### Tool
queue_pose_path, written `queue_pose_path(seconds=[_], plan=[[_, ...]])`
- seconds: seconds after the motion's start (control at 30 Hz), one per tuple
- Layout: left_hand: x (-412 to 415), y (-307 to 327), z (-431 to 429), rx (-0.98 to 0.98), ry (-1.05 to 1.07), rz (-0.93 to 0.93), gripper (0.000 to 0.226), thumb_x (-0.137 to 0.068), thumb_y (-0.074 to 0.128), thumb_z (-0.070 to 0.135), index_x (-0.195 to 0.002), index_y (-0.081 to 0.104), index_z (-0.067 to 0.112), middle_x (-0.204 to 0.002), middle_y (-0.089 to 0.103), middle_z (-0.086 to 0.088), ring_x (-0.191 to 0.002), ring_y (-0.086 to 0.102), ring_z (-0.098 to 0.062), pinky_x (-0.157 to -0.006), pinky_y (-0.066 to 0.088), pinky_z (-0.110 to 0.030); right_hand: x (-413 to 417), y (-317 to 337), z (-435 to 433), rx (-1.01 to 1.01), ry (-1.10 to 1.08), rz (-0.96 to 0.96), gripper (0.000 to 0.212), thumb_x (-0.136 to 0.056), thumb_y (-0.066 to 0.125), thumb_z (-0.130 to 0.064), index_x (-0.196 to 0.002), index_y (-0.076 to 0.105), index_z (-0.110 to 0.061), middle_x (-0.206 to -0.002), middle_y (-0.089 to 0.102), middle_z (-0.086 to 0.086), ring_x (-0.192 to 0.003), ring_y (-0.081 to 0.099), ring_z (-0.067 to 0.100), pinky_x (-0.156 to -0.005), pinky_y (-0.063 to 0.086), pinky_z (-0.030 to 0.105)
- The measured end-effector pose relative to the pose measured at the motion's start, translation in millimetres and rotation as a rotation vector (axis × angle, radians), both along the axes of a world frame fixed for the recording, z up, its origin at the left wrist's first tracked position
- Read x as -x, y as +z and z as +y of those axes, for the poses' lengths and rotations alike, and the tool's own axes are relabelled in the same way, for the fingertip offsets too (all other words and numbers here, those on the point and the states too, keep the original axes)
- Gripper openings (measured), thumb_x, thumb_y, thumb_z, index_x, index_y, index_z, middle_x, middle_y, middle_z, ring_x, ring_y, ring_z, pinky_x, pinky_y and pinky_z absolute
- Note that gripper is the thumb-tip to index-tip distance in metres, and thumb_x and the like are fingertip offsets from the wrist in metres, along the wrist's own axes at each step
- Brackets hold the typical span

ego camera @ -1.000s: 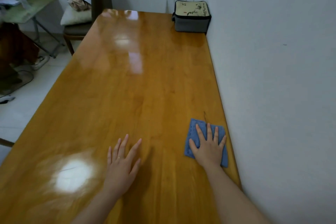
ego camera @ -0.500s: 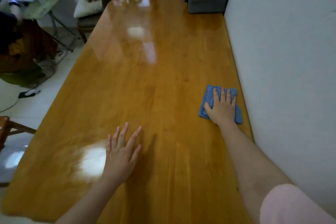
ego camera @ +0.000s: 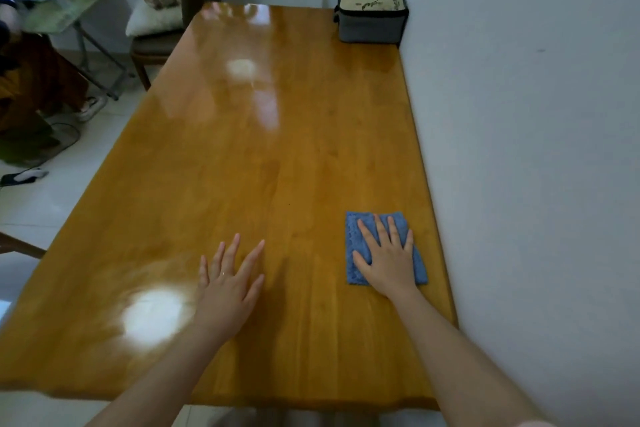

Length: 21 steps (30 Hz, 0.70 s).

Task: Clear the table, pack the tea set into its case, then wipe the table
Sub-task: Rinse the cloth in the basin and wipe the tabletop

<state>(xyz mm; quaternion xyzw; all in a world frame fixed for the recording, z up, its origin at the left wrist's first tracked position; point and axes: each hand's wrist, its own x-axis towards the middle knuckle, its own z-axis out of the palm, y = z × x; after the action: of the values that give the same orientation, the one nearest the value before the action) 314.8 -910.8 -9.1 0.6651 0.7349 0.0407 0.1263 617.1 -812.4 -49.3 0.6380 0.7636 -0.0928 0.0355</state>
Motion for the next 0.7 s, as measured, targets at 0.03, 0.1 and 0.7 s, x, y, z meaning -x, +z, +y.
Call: queue_pose_path(seconds=[0.03, 0.1, 0.7], plan=[[-3, 1, -2, 0.001, -0.005, 0.002, 0.064, -0.086, 0.007, 0.064, -0.149, 0.011, 0.051, -0.162, 0.005, 0.001, -0.149, -0.002, -0.024, -0.117, -0.003, -0.051, -2, 0, -11, 0.007, -0.002, -0.007, 0.075, -0.085, 0.003, -0.068, -0.154, 0.000, -0.040, -0.163, -0.004, -0.003, -0.149, -0.011, 0.023, -0.114, -0.010, 0.059], [-8, 2, -6, 0.019, -0.026, 0.014, 0.065, -0.084, 0.003, 0.065, -0.148, 0.006, 0.053, -0.162, 0.001, 0.001, -0.149, -0.006, -0.023, -0.117, -0.006, -0.051, -5, -1, -33, 0.000, -0.015, -0.002, 0.071, -0.088, 0.008, -0.067, -0.154, 0.002, -0.041, -0.163, -0.001, -0.003, -0.149, -0.009, 0.023, -0.114, -0.008, 0.061], [-45, 6, -20, 0.040, -0.041, -0.077, 0.061, -0.097, 0.032, 0.055, -0.148, -0.002, 0.051, -0.162, -0.006, 0.001, -0.148, -0.011, -0.024, -0.116, -0.011, -0.052, -14, -3, -204, -0.053, -0.080, -0.007, 0.077, -0.078, 0.047, -0.063, -0.149, 0.029, -0.037, -0.155, 0.032, 0.000, -0.150, -0.001, 0.024, -0.110, 0.010, 0.062]])
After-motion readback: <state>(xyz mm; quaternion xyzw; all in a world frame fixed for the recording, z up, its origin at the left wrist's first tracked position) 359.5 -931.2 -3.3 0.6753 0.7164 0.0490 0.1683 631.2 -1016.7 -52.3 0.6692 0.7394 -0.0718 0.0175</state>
